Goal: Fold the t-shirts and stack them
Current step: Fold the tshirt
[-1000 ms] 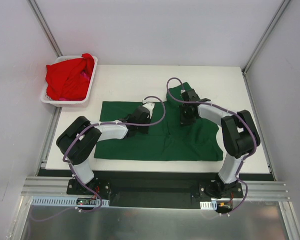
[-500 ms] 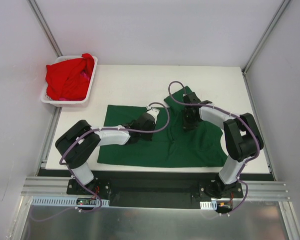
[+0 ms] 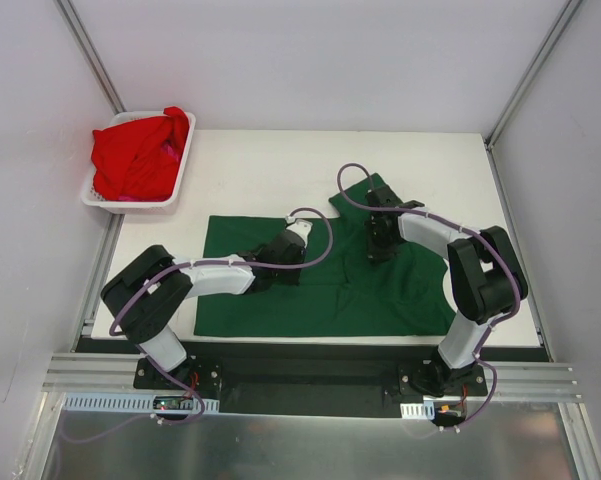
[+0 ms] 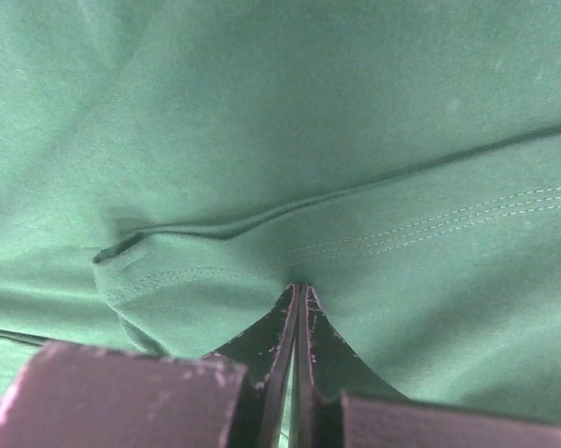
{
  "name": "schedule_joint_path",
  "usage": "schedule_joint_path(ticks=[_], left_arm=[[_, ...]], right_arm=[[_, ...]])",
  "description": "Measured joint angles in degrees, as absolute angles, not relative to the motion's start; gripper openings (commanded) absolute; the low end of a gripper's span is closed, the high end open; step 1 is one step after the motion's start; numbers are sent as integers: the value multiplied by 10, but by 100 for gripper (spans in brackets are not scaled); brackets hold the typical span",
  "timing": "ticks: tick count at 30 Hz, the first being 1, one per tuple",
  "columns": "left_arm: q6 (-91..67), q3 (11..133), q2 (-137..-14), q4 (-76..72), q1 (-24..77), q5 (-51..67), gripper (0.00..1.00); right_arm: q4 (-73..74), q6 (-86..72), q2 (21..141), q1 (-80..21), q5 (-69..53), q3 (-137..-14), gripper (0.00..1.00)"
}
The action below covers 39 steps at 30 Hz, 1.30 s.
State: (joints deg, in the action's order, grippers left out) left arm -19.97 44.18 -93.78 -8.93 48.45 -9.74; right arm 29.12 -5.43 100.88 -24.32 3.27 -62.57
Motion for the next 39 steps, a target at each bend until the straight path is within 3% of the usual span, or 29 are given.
schedule_joint_path(ticks=[9,10,13,14,15,17,25,32,39], left_arm=[[-188,442,-916,-52,484,-110,3],[-184,444,-908,-43,484,-111,9],[-166,458,-879,-18,484,-121,25],[-161,466,-871,-15,484,-125,42],[-155,476,-861,-10,484,-127,49],[-138,499,-843,-8,484,-139,56],[-107,532,-801,-11,433,-157,54],[-85,524,-800,-2,256,-109,71],[-64,562,-856,-1,174,-62,73]], right_arm=[[313,-52,966,-243,39,-617,1],[317,-51,950,-243,39,-616,3],[317,-45,887,-243,36,-617,23],[317,-44,870,-243,35,-619,33],[318,-41,850,-243,34,-622,37],[318,-37,821,-243,34,-636,41],[298,-34,833,-199,-1,-693,45],[288,-34,896,-139,-48,-715,59],[278,-33,1000,-87,-95,-807,63]])
